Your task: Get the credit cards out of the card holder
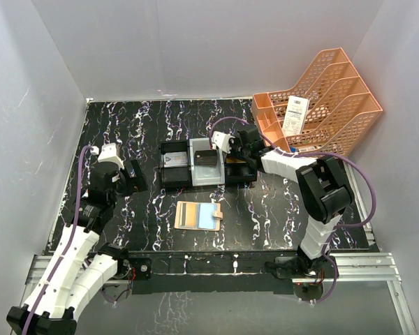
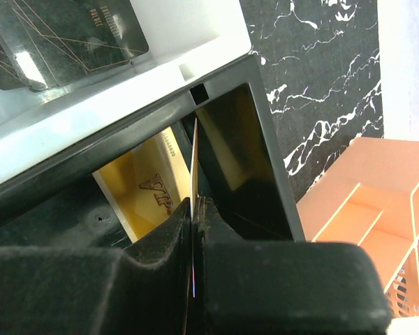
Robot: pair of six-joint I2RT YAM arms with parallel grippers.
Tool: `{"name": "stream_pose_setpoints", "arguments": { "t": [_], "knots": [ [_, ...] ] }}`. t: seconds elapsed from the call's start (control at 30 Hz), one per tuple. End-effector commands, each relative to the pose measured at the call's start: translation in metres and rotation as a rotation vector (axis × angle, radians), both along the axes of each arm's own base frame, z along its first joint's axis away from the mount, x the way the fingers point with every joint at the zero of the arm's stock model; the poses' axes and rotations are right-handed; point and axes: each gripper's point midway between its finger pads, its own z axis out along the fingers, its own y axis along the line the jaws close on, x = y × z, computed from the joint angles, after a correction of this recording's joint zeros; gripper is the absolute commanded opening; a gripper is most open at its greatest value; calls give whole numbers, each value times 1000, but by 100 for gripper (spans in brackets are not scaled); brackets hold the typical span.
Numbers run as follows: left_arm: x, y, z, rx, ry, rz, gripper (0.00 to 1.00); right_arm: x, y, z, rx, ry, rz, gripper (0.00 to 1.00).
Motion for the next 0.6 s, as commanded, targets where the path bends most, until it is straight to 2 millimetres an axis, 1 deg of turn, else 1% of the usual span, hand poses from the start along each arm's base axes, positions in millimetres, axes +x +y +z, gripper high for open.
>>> {"name": "stream_pose_setpoints", "arguments": {
  "t": [0.0, 0.27, 0.33, 0.57],
  "knots": [
    [2, 3, 3, 4, -19, 9, 99, 25, 12, 24, 36, -111, 26, 0],
    [3, 1, 1, 4, -7, 0, 99, 24, 10, 2, 1, -80, 39, 1],
    [3, 0, -1, 2, -1, -4, 99, 21, 11, -2, 3, -57, 45, 3],
    [4, -2, -3, 2, 8, -14, 99, 11, 11, 0, 0, -28, 68, 11]
  ]
}}
